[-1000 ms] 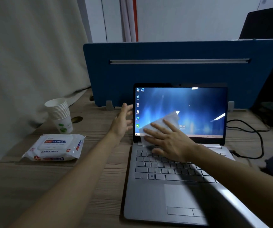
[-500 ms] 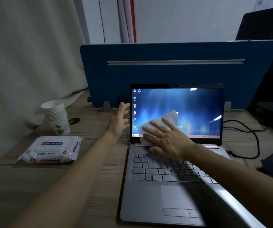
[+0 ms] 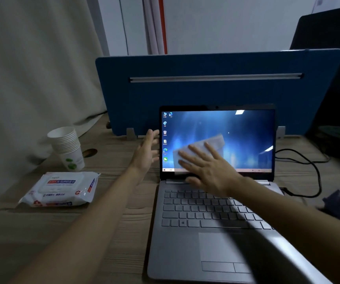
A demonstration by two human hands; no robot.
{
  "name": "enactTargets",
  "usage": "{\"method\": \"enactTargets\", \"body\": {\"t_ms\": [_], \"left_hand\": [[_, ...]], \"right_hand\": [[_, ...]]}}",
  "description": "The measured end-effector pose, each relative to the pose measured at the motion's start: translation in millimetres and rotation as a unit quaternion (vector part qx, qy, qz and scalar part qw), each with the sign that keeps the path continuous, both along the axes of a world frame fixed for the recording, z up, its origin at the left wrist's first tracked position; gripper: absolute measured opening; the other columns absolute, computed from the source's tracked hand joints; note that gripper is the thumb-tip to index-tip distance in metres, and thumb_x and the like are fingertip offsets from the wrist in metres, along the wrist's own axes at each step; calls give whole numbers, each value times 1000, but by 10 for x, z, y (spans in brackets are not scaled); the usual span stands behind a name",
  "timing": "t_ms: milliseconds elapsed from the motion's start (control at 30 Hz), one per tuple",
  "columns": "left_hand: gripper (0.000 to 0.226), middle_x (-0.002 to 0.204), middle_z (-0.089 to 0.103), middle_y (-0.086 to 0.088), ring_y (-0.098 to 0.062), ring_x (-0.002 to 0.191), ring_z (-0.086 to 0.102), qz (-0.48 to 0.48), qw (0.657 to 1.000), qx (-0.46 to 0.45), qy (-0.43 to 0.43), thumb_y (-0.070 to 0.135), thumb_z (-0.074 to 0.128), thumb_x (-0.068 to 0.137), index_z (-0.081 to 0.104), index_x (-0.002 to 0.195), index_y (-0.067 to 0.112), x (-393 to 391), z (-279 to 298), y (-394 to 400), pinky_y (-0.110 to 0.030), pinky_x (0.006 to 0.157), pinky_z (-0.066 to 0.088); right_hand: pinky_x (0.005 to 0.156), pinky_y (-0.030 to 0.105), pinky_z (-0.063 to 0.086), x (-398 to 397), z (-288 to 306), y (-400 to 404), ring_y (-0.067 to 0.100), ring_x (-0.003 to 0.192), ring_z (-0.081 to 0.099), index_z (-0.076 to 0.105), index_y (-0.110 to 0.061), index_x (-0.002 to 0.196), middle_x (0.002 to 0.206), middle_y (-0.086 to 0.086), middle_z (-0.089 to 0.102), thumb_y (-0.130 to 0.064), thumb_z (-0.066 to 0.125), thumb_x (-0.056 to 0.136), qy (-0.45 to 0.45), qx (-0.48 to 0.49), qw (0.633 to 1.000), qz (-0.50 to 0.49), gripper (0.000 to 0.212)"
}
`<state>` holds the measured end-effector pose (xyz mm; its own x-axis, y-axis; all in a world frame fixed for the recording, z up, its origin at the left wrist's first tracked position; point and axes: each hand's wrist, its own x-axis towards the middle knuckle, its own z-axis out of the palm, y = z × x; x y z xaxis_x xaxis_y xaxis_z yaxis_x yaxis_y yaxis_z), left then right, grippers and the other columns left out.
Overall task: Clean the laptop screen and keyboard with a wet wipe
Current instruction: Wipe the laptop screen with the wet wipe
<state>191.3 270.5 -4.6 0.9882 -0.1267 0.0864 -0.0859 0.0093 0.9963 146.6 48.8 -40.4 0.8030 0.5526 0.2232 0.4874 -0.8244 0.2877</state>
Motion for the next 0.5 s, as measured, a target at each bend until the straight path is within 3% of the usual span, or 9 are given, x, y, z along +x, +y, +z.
{"method": "enactTargets", "body": {"t_ms": [133, 367, 500], "left_hand": [[39, 106, 58, 22, 2, 78, 68, -2, 1000, 6, -2, 55, 26, 99, 51, 123, 37, -30, 28, -7, -17, 64, 48], [43, 107, 55, 22, -4, 90, 63, -1, 1000, 10, 4, 55, 25, 99, 50, 128, 35, -58, 63, -21, -21, 70, 46], [41, 105, 56, 24, 0, 82, 66, 0, 1000, 6, 1, 56, 25, 99, 50, 125, 37, -56, 60, -20, -19, 67, 47]], "right_hand": [[121, 51, -1, -41, -61, -101, 18, 151, 2, 34, -32, 150, 163, -10, 12, -61, 20, 98, 13, -20, 1000, 18, 61], [120, 50, 0, 297, 518, -48, 21, 152, 5, 27, -32, 152, 163, -11, 9, -57, 22, 99, -45, 57, 997, -41, 59], [121, 52, -2, 138, 268, 19, 20, 152, -1, 25, -31, 153, 163, -11, 5, -61, 17, 96, -24, 40, 999, -28, 65]]}}
